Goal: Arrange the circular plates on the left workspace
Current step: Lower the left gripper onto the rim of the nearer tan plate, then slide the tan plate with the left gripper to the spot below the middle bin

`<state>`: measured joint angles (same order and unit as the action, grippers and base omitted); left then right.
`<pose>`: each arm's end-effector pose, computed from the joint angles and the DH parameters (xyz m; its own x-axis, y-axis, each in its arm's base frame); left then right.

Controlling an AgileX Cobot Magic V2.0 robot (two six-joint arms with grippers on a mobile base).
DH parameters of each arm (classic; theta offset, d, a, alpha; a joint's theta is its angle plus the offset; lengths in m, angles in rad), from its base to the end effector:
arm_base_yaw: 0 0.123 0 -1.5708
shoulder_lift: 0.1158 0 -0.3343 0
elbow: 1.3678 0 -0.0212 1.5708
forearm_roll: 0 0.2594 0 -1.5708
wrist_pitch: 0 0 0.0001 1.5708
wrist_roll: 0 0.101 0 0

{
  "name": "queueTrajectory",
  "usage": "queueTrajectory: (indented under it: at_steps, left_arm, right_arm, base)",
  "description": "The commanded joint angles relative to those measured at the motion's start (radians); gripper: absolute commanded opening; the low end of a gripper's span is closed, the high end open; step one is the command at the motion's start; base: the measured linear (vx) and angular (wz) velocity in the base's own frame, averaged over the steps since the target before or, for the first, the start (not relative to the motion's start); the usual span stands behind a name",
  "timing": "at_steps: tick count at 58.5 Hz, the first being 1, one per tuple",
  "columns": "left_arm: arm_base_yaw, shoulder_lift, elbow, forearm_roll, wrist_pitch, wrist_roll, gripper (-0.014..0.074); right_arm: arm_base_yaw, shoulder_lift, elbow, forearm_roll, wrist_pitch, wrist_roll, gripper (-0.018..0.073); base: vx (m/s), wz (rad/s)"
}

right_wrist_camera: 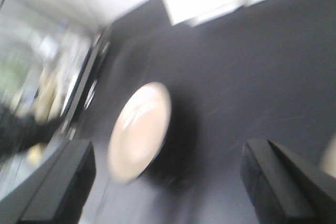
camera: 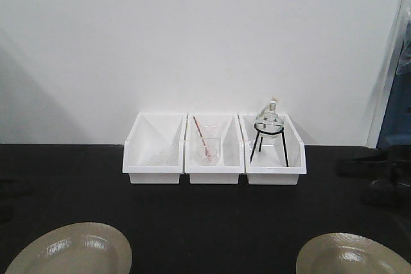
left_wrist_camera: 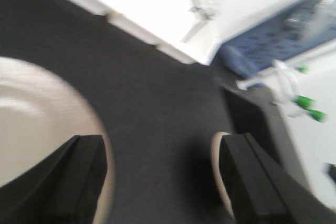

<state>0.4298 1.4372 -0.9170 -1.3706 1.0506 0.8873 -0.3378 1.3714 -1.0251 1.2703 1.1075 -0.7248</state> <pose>0.2872 0.0371 0.3308 -0.7019 -0.4905 -0.5165 0.1386 0.6172 -0.7745 0.2786 -0.0063 0.3728 -0.7469 0.3931 -0.5363 -0.2220 0.6128 0.7584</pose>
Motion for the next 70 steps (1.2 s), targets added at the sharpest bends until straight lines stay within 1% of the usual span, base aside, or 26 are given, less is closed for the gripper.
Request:
queueTrajectory:
  at_steps: [1,4,7,11,17,22,29,35,40,46,53,59,63,70]
  left_arm:
    - [0.084,-0.024,-0.032,0.066,0.021,-0.03,0.0587]
    - [0.116,-0.014,-0.032,0.129,-0.015,-0.059,0.0587]
    - [0.132,0.005,-0.032,0.168,-0.06,-0.082,0.0587]
    - [0.132,0.035,-0.03,0.195,-0.099,-0.087,0.0587]
    - [0.131,0.112,-0.029,0.207,-0.111,-0.086,0.0587]
    - [0.13,0.184,-0.029,0.194,-0.098,-0.063,0.0587]
    - [0.126,0.283,-0.029,0.125,-0.059,0.012,0.0585]
    - [0.116,0.348,-0.029,0.081,-0.045,0.06,0.0586]
    - [0.105,0.392,-0.029,0.07,-0.043,0.082,0.0586]
    - [0.081,0.423,-0.029,0.067,-0.041,0.097,0.0586]
    - [0.042,0.441,-0.029,0.017,-0.035,0.15,0.0569]
    - [0.017,0.442,-0.029,-0.012,-0.037,0.158,0.0498]
    - [0.006,0.442,-0.029,-0.023,-0.038,0.158,0.0409]
    - [-0.009,0.442,-0.029,-0.027,-0.046,0.158,0.0162]
  right_arm:
    - [-0.099,-0.026,-0.035,0.06,0.033,-0.003,0.0588]
    - [-0.143,-0.026,-0.035,0.06,0.03,-0.004,0.0588]
    - [-0.171,-0.026,-0.035,0.06,0.021,-0.007,0.0588]
    - [-0.195,-0.026,-0.035,0.06,0.016,-0.007,0.0588]
    - [-0.196,-0.026,-0.035,0.059,0.009,-0.014,0.0588]
    - [-0.196,-0.026,-0.035,0.059,0.002,-0.02,0.0588]
    - [-0.196,-0.026,-0.035,0.059,-0.013,-0.027,0.0588]
    - [-0.196,-0.026,-0.035,0.059,-0.017,-0.042,0.0588]
    - [-0.196,-0.026,-0.035,0.059,-0.019,-0.043,0.0588]
    - [-0.196,-0.026,-0.035,0.059,-0.019,-0.043,0.0588]
    - [-0.196,-0.026,-0.035,0.059,-0.017,-0.043,0.0588]
    - [-0.196,-0.026,-0.035,0.059,-0.014,-0.043,0.0588]
    - [-0.196,-0.026,-0.035,0.059,-0.012,-0.043,0.0585]
    - [-0.196,-0.026,-0.035,0.059,-0.012,-0.043,0.0572]
  base:
    - [0.0,0.0]
    - [0.0,0.0]
    - [0.0,0.0]
    - [0.0,0.0]
    - [0.0,0.0]
    - [0.0,0.0]
    - [0.0,0.0]
    - [0.0,0.0]
    - [0.0,0.0]
    - [0.0,0.0]
    - [0.0,0.0]
    - [0.0,0.0]
    - [0.0,0.0]
    - [0.0,0.0]
